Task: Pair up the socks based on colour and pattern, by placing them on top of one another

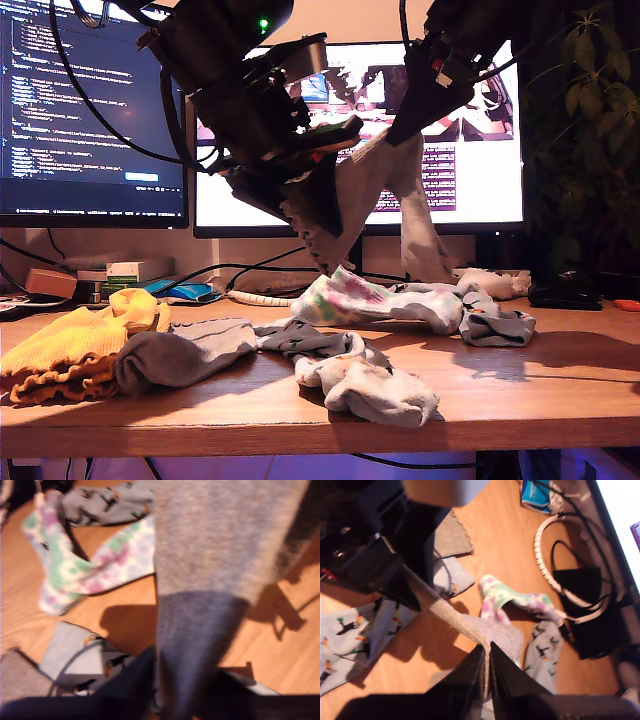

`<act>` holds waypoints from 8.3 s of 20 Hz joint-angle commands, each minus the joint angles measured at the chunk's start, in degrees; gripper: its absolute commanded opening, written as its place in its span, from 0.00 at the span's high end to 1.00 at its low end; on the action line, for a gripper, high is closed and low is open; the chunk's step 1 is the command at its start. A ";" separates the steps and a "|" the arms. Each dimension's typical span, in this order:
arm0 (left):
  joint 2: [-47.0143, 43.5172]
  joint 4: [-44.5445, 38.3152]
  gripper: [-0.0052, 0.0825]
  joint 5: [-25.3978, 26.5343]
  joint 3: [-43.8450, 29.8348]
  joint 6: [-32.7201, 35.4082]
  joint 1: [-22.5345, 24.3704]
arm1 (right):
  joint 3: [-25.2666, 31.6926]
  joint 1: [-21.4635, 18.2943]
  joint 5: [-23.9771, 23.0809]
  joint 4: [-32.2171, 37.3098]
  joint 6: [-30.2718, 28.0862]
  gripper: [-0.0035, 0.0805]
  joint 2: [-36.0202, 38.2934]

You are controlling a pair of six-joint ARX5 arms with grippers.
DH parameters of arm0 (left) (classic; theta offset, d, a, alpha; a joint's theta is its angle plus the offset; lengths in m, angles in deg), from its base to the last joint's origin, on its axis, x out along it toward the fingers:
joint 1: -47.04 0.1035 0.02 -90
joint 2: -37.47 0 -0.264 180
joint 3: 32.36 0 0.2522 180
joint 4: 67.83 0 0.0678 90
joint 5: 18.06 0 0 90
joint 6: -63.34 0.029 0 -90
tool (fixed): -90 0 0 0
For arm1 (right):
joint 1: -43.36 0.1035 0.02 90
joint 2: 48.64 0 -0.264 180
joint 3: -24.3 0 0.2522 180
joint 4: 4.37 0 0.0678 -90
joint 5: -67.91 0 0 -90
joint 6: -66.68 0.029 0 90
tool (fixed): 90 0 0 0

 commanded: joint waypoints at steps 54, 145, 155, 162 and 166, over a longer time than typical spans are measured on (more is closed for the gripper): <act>20.98 40.39 0.97 5.11 31.58 54.16 16.46 | -0.55 -3.74 6.75 -2.49 22.03 0.97 0.44; 3.65 21.73 0.96 -28.13 3.48 -15.78 21.81 | 33.16 -8.96 3.28 31.26 50.64 0.97 21.07; 5.03 35.98 0.96 -26.08 9.20 -6.23 23.32 | 33.16 -8.92 3.72 31.89 50.69 0.97 21.07; 7.69 39.82 0.27 -18.34 9.11 -1.40 23.15 | 33.16 -8.92 6.51 32.70 52.00 0.97 21.07; 7.63 43.54 0.27 -18.47 9.51 0.17 23.28 | 33.14 -8.92 6.82 33.09 52.00 0.97 21.07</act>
